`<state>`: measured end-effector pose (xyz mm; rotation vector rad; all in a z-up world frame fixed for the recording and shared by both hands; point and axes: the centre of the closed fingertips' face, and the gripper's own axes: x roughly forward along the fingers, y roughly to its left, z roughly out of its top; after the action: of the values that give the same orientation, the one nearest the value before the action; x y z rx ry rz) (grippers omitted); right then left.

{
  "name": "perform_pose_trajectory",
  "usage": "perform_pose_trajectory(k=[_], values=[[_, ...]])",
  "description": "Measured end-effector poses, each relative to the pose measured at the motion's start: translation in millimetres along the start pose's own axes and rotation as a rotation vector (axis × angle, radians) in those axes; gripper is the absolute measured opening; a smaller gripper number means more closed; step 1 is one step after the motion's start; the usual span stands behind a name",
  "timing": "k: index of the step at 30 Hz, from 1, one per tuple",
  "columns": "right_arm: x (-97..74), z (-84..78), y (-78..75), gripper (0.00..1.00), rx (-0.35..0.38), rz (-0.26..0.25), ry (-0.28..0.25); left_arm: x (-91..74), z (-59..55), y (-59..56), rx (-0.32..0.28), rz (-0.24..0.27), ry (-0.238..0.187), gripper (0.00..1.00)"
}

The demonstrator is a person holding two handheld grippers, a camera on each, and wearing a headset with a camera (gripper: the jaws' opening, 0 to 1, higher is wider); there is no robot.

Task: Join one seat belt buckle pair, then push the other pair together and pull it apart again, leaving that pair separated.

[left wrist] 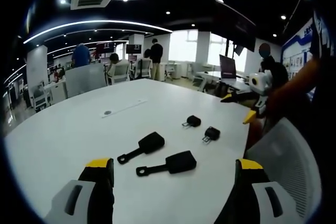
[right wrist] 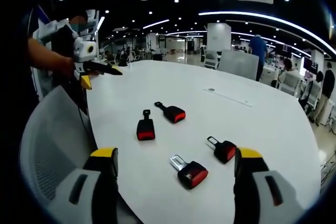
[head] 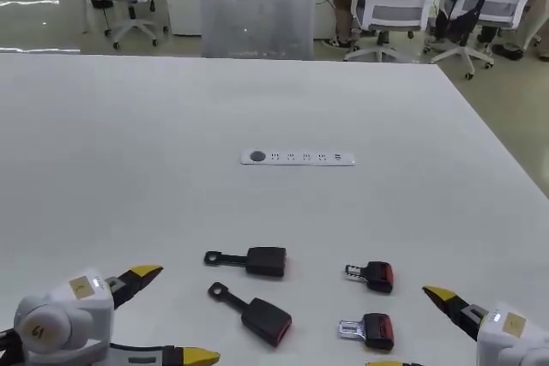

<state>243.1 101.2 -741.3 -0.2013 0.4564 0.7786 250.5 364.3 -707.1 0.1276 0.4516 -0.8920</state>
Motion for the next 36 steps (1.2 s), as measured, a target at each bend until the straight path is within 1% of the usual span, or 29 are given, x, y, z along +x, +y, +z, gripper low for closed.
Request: perform_pose_trajectory(k=[3, 5, 9, 11, 14, 19, 23, 25, 29, 33, 36], values=[[0.4, -2.0, -0.5, 0.94, -0.001, 0.012, 0.005, 3.7, -0.7, -2.0, 0.011, -0.005, 0.01, 0.98], [1.0, -6.0, -1.7, 0.93, -0.01, 0.02, 0.021, 6.4, -1.9, -2.5, 0.013, -0.014, 0.018, 0.98], [2.9, -10.4, -4.5, 0.93, -0.008, 0.035, 0.037, 13.1, -6.9, -3.7, 0.035, -0.031, 0.048, 0.98], [5.3, -16.6, -3.6, 0.93, -0.002, 0.057, 0.057, 17.2, -7.8, -2.9, 0.038, -0.039, 0.057, 0.97], [8.1, -26.4, -4.4, 0.92, -0.021, 0.073, 0.1, 23.0, -6.1, -2.1, 0.044, -0.052, 0.062, 0.97], [11.4, -28.7, -7.5, 0.9, -0.015, 0.089, 0.109, 32.8, -9.4, 0.7, 0.047, -0.071, 0.085, 0.97], [15.0, -32.5, -8.1, 0.88, -0.012, 0.107, 0.124, 39.7, -10.3, -1.1, 0.054, -0.089, 0.099, 0.96], [18.1, -34.8, -9.8, 0.88, -0.019, 0.115, 0.135, 45.8, -13.7, -1.7, 0.067, -0.104, 0.117, 0.96], [24.3, -36.0, -10.0, 0.87, -0.024, 0.132, 0.146, 54.9, -15.4, -5.0, 0.081, -0.13, 0.137, 0.96], [29.5, -38.5, -8.3, 0.86, -0.048, 0.162, 0.166, 61.8, -17.4, -5.4, 0.094, -0.152, 0.149, 0.95], [33.1, -41.7, -11.3, 0.86, -0.052, 0.172, 0.177, 66.5, -18.6, -4.1, 0.096, -0.168, 0.158, 0.93]])
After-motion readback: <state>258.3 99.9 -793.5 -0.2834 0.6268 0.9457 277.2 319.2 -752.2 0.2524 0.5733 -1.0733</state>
